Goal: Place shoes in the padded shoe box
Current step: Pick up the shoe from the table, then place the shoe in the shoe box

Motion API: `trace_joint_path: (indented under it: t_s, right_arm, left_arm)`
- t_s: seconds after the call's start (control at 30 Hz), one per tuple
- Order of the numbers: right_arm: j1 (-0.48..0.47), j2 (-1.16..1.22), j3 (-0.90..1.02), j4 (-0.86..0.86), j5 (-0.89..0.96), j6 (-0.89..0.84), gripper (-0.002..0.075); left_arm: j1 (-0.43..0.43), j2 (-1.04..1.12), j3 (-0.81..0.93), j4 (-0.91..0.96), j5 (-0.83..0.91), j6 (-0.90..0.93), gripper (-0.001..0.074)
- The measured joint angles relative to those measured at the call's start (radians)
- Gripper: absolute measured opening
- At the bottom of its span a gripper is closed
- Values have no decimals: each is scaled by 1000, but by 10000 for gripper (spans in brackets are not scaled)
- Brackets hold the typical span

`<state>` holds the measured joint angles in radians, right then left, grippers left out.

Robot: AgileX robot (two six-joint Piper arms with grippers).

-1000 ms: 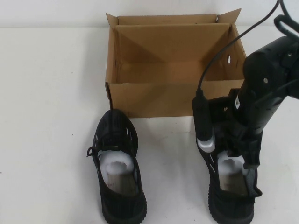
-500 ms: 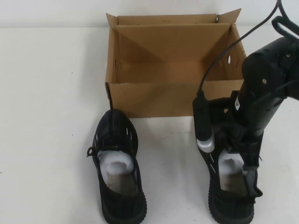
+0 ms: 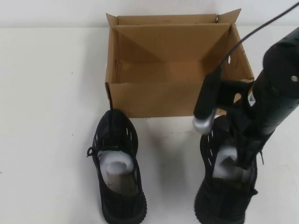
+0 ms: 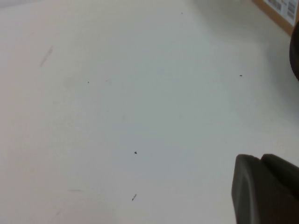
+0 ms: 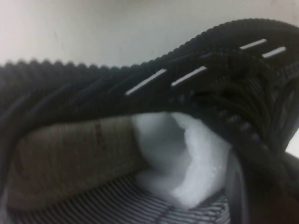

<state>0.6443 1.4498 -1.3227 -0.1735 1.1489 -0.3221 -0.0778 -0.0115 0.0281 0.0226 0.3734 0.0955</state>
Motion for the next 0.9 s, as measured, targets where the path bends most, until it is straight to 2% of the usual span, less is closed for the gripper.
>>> trace_joint_path:
  t_s: [0.2,0.3,0.47,0.63,0.9]
  right_arm:
    - [2,-17,-9,-19,-3,601,-6]
    - [2,-17,-9,-24,-5,746,-6]
    - [2,-17,-12,-43,-34,843,-6]
    - [13,-17,-52,-37,-25,860,-6]
    - [30,-6,-228,-89,-47,878,-6]
  left_arm:
    - [0,0,0,0,0,0,-4]
    - [0,0,0,0,0,0,-4]
    - [0,0,0,0,0,0,-4]
    - [0,0,0,0,0,0,-4]
    - [0,0,0,0,0,0,-4]
